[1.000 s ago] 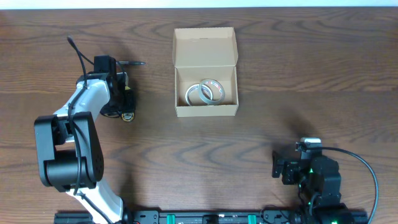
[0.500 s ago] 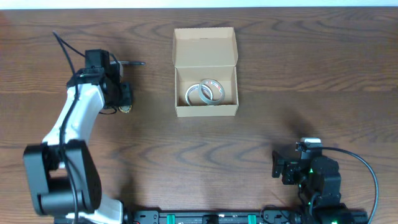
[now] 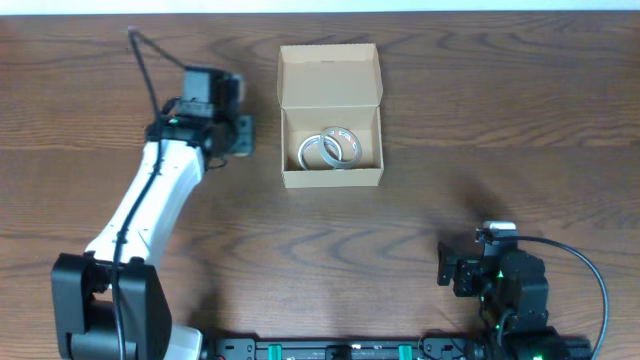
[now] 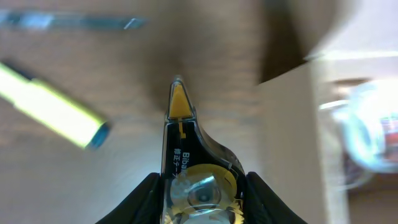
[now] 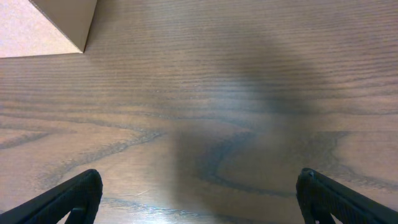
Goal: Pack container
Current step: 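Lift the correction tape and carry it over the box, then lower the correction tape into the box and open the left gripper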
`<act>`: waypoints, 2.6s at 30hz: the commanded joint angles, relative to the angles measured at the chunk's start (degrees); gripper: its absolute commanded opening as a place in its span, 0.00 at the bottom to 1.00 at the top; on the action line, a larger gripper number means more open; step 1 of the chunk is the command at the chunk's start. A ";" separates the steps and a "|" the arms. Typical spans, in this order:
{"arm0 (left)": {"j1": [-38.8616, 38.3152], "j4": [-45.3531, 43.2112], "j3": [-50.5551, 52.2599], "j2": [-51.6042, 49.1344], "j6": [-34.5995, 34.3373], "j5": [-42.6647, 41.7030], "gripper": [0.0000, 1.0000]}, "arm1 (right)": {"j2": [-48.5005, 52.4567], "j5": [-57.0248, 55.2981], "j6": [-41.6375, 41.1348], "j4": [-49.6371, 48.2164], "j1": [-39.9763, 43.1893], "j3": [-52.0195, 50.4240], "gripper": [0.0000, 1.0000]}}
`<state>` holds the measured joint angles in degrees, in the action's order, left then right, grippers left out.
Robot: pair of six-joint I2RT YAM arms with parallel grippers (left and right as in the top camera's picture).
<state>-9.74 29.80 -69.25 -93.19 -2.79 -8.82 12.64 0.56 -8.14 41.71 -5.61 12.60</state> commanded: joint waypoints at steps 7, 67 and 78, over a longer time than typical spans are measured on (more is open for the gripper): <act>-7.56 -1.40 -10.75 -3.02 -0.26 -0.02 0.22 | -0.22 -0.35 -0.59 -0.09 0.48 0.00 0.99; -21.79 1.84 -19.98 -23.71 -11.41 -1.53 0.34 | -0.22 -0.35 -0.57 -0.09 0.48 0.00 0.99; -21.79 1.84 -19.98 -23.71 -11.41 -1.27 0.51 | -0.22 -0.35 -0.57 -0.09 0.50 0.00 0.99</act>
<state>-31.29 31.57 -88.20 -116.01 -13.67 -10.15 12.64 0.56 -8.14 41.71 -5.61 12.60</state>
